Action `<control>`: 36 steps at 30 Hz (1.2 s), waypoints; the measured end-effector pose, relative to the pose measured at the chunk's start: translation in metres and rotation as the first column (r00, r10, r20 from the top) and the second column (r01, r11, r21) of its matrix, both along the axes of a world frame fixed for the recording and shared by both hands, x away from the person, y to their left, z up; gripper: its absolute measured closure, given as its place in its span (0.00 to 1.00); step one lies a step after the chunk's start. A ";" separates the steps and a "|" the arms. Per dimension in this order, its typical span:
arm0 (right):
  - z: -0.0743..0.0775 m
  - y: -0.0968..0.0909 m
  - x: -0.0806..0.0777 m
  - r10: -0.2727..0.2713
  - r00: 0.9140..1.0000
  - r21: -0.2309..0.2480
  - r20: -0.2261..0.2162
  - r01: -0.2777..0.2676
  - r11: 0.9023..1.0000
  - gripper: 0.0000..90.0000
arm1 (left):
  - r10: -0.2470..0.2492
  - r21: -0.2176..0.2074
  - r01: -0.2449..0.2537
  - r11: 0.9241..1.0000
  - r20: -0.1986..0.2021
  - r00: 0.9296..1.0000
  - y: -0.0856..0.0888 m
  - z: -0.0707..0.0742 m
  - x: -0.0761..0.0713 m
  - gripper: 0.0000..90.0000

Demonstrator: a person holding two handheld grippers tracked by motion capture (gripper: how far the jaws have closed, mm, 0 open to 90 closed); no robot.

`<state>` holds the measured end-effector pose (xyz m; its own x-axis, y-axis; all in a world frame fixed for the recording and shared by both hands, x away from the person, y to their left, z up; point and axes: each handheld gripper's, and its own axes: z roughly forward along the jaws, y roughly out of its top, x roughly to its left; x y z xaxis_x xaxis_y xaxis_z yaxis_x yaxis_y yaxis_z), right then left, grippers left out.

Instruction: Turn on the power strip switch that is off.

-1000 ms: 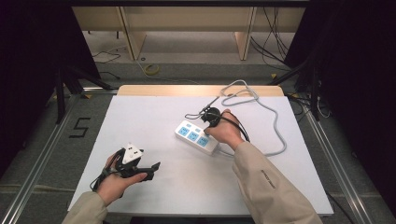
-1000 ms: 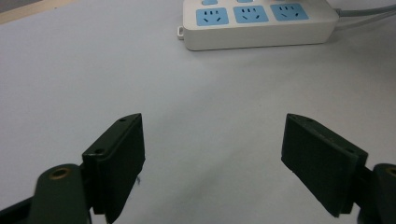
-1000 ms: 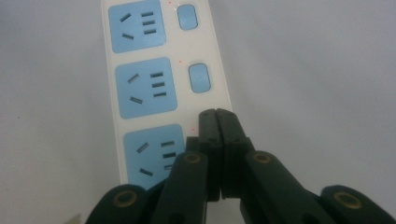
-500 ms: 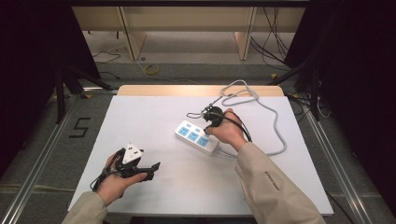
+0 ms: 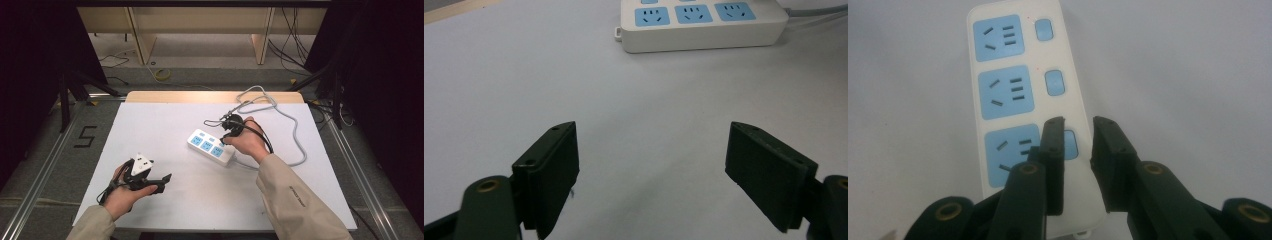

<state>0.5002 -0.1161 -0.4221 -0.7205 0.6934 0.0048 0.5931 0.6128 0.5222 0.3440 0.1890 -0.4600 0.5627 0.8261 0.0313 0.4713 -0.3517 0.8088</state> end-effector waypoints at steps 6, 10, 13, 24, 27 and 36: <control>0.002 -0.005 -0.002 -0.005 1.000 0.008 0.009 0.005 1.000 0.82 | 0.002 0.001 -0.002 1.000 -0.002 1.000 0.000 0.000 0.000 0.23; 0.005 -0.008 -0.004 -0.003 1.000 0.010 0.019 0.003 1.000 0.81 | 0.002 0.002 -0.002 1.000 -0.002 1.000 0.000 0.000 0.000 0.23; 0.006 -0.010 -0.005 -0.012 1.000 0.013 0.018 0.012 1.000 0.80 | 0.002 0.002 -0.002 1.000 -0.002 1.000 0.000 0.000 0.000 0.23; 0.006 -0.019 -0.010 -0.019 1.000 0.025 0.024 0.018 1.000 0.78 | 0.004 0.002 -0.004 1.000 -0.004 1.000 0.000 0.000 0.000 0.24; 0.007 -0.022 -0.012 -0.023 0.999 0.032 0.024 0.023 0.999 0.78 | 0.004 0.003 -0.004 1.000 -0.005 1.000 0.000 0.000 0.000 0.24; 0.011 -0.033 -0.018 -0.031 0.999 0.049 0.032 0.029 0.998 0.77 | 0.005 0.001 -0.005 1.000 -0.005 1.000 0.000 0.000 0.000 0.24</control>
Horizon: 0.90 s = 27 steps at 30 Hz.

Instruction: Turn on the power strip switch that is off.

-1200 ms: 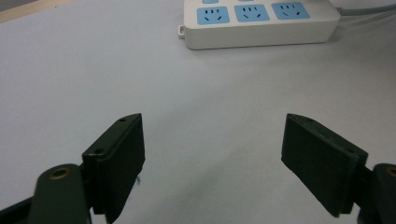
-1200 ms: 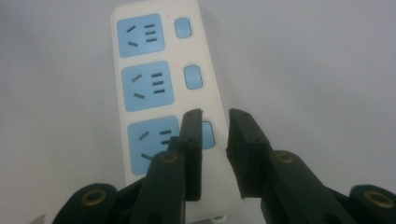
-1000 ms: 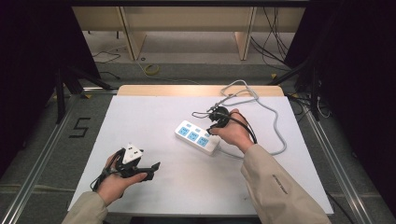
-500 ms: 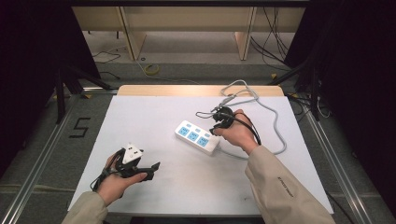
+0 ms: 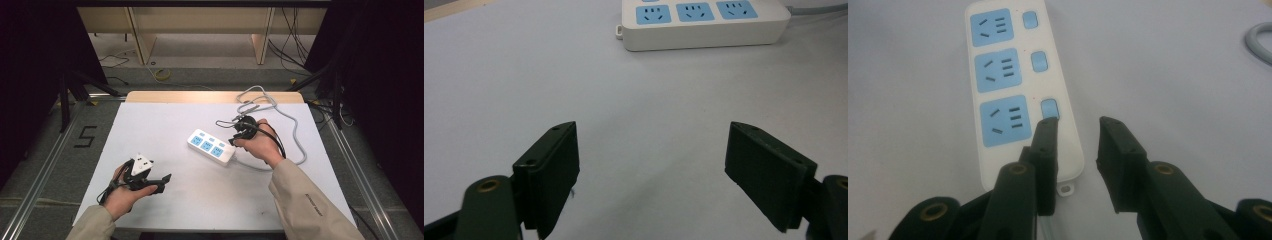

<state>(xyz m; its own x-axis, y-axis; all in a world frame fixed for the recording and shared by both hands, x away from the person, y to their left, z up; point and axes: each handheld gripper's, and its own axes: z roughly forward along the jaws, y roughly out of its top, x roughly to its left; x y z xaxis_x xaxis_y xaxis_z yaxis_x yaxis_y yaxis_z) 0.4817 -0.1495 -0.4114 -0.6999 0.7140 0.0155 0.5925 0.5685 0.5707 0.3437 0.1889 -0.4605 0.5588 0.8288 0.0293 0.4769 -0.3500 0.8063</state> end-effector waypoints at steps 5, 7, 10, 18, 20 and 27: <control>0.000 -0.005 -0.004 -0.003 1.000 0.001 0.004 0.003 1.000 0.77 | 0.000 0.001 0.000 1.000 -0.001 1.000 0.000 0.000 0.000 0.24; 0.000 -0.007 -0.005 -0.002 1.000 0.004 0.007 0.002 1.000 0.77 | 0.000 0.001 0.000 1.000 0.000 1.000 0.000 0.000 0.000 0.24; -0.001 -0.010 -0.007 -0.006 1.000 0.005 0.008 0.006 1.000 0.77 | 0.000 0.000 0.000 1.000 -0.001 1.000 0.000 0.000 0.000 0.24; 0.002 -0.019 -0.011 -0.015 1.000 0.011 0.015 0.015 1.000 0.77 | 0.002 0.000 -0.002 1.000 0.000 1.000 0.000 0.000 0.000 0.24; 0.003 -0.021 -0.012 -0.015 1.000 0.014 0.019 0.015 1.000 0.77 | 0.002 0.001 -0.002 1.000 -0.001 1.000 0.000 0.000 0.000 0.24; 0.003 -0.030 -0.018 -0.022 0.999 0.025 0.026 0.021 0.999 0.76 | 0.002 0.001 -0.002 1.000 0.001 1.000 0.000 0.000 0.000 0.24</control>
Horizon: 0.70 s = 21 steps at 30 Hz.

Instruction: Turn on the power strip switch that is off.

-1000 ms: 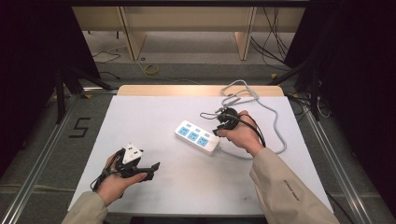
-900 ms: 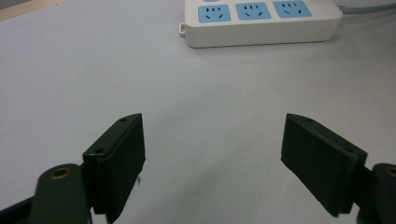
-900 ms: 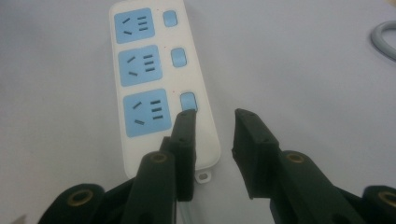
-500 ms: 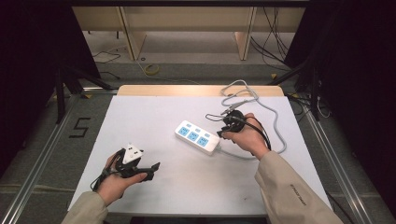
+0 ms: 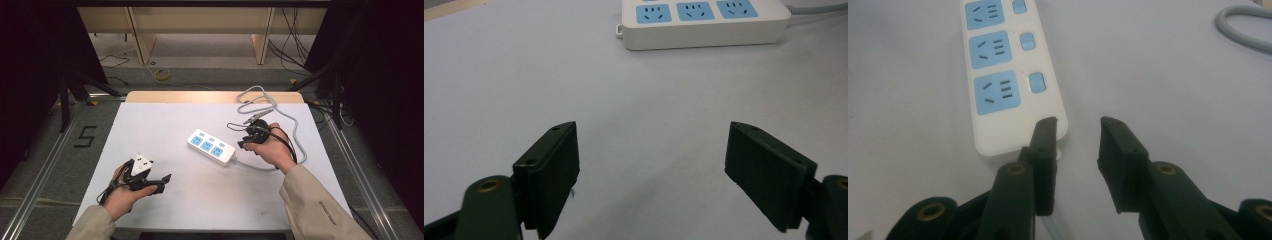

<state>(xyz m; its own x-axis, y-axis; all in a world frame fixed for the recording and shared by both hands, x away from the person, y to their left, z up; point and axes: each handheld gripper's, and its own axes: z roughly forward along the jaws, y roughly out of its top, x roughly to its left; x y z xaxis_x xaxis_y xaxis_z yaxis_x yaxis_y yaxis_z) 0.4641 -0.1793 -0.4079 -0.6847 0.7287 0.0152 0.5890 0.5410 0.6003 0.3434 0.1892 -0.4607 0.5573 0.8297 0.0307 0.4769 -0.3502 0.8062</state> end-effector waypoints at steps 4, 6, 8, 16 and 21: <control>0.000 -0.006 -0.004 -0.005 1.000 0.005 0.000 0.005 1.000 0.75 | 0.001 0.000 -0.001 1.000 -0.001 1.000 0.000 0.000 0.000 0.24; 0.000 -0.009 -0.006 -0.008 1.000 0.012 0.001 0.008 1.000 0.75 | 0.001 0.000 -0.001 1.000 -0.001 1.000 0.000 0.000 0.000 0.24; 0.001 -0.012 -0.007 -0.010 1.000 0.016 0.005 0.010 1.000 0.74 | 0.001 0.000 -0.001 1.000 -0.001 1.000 0.000 0.000 0.000 0.24; 0.002 -0.023 -0.014 -0.022 1.000 0.034 0.012 0.021 0.999 0.72 | 0.001 0.001 -0.001 1.000 -0.004 1.000 0.000 0.000 0.000 0.24; 0.000 -0.029 -0.018 -0.027 1.000 0.044 0.011 0.027 0.999 0.71 | 0.002 0.001 -0.002 1.000 -0.005 1.000 0.000 0.000 0.000 0.24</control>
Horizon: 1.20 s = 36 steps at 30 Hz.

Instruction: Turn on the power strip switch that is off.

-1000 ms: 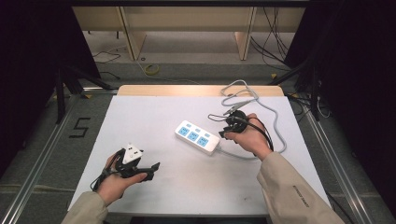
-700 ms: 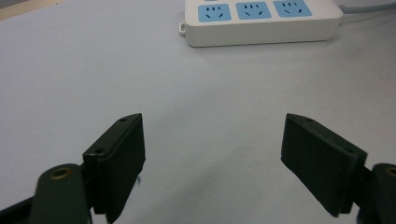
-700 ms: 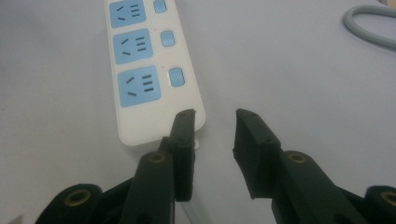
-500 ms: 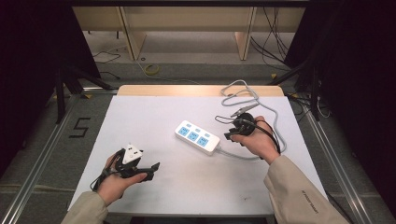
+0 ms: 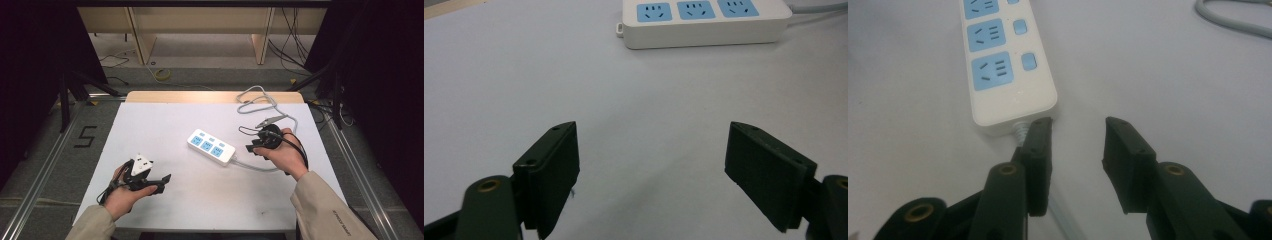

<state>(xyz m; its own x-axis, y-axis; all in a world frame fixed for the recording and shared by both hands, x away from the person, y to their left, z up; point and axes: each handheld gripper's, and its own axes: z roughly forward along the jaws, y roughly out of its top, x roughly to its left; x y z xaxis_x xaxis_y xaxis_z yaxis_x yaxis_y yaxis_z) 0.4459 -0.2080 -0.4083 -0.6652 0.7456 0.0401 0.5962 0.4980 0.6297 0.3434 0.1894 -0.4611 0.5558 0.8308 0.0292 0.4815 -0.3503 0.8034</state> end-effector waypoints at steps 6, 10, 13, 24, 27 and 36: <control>-0.001 -0.006 -0.006 0.000 1.000 0.008 0.006 0.000 1.000 0.69 | 0.000 0.001 0.000 1.000 -0.001 1.000 0.000 0.000 0.000 0.24; -0.001 -0.011 -0.010 -0.006 1.000 0.020 0.013 0.006 1.000 0.68 | 0.001 0.000 -0.001 1.000 -0.002 1.000 0.000 0.000 0.000 0.24; -0.002 -0.016 -0.013 -0.015 1.000 0.029 0.009 0.015 0.999 0.66 | 0.000 0.000 0.000 1.000 -0.002 1.000 0.000 0.000 0.000 0.24; -0.007 -0.035 -0.027 -0.021 0.999 0.083 0.043 0.017 0.996 0.58 | 0.007 -0.002 -0.007 1.000 -0.004 1.000 0.001 -0.001 -0.001 0.24; -0.011 -0.041 -0.034 -0.015 0.998 0.098 0.057 0.010 0.995 0.55 | 0.006 0.000 -0.006 1.000 -0.003 1.000 0.001 -0.001 0.000 0.24; -0.027 -0.057 -0.061 -0.004 0.995 0.114 0.100 -0.007 0.993 0.47 | 0.008 0.000 -0.008 1.000 -0.007 1.000 0.002 -0.001 -0.001 0.24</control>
<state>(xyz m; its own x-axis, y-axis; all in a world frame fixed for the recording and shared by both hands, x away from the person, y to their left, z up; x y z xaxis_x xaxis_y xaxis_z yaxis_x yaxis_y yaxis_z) 0.3847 -0.2647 -0.4350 -0.6713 0.7389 0.0586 0.5269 0.4201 0.7388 0.3428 0.1910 -0.4619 0.5490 0.8354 0.0257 0.4898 -0.3465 0.8000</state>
